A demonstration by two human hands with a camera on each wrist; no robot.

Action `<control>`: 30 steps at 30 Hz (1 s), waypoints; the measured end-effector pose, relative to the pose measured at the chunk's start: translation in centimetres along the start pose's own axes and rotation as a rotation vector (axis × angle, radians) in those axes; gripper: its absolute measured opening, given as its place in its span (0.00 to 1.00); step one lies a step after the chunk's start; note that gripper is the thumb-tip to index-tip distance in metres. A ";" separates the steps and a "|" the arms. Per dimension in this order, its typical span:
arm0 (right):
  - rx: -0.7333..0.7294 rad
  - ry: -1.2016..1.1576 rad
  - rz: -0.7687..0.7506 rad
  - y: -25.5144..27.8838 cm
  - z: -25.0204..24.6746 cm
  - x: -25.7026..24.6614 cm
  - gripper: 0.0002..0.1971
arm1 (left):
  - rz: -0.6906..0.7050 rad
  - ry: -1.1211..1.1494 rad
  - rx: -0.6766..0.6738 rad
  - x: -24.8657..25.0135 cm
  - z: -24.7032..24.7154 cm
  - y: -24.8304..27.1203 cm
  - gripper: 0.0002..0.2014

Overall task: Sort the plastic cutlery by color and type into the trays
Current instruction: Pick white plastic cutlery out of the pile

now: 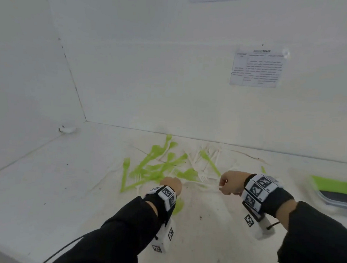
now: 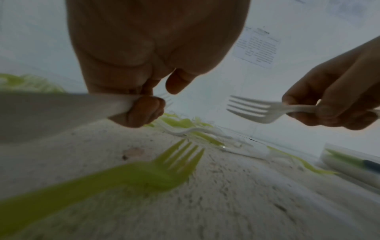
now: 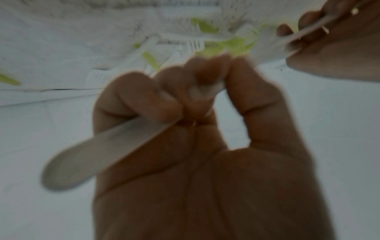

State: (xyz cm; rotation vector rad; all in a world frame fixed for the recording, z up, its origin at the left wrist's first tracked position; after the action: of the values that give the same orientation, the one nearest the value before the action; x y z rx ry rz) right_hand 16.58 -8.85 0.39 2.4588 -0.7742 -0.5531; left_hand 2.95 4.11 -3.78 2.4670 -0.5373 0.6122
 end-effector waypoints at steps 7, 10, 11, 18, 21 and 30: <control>0.211 -0.177 -0.119 -3.4 -1.6 -1.9 0.13 | -0.014 0.053 -0.033 -0.1 -0.9 -2.2 0.19; 0.285 -0.108 -0.136 -6.8 0.2 -4.0 0.16 | -0.033 0.015 -0.018 -1.1 -2.6 -3.3 0.14; 0.260 -0.052 -0.137 -7.8 1.1 -4.9 0.16 | -0.040 -0.015 0.005 -1.6 -3.5 -3.6 0.15; 0.125 0.135 -0.095 -10.8 2.6 -6.9 0.10 | -0.145 -0.224 0.078 -7.3 -7.0 -3.3 0.20; 0.183 0.068 -0.046 -10.6 0.7 -6.2 0.11 | -0.140 -0.213 0.033 -9.1 -6.3 -3.3 0.26; 0.279 -0.128 0.255 -9.1 -1.5 -0.9 0.25 | -0.013 -0.276 -0.062 -9.2 -4.3 -3.6 0.30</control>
State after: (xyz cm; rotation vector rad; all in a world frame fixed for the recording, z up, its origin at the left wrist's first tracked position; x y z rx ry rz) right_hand 20.35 -1.29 -3.39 2.5340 -1.2711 -0.5394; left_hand -4.16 11.63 -6.77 2.5076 -0.6349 0.2452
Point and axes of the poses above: each hand's wrist, its own y-axis away from the middle knuckle, its own z-axis out of the palm, x = y × z, the point moved 6 cm from there along -y, towards the middle knuckle, and after that the axes turned 3 degrees about -x, right-handed, at the moved point
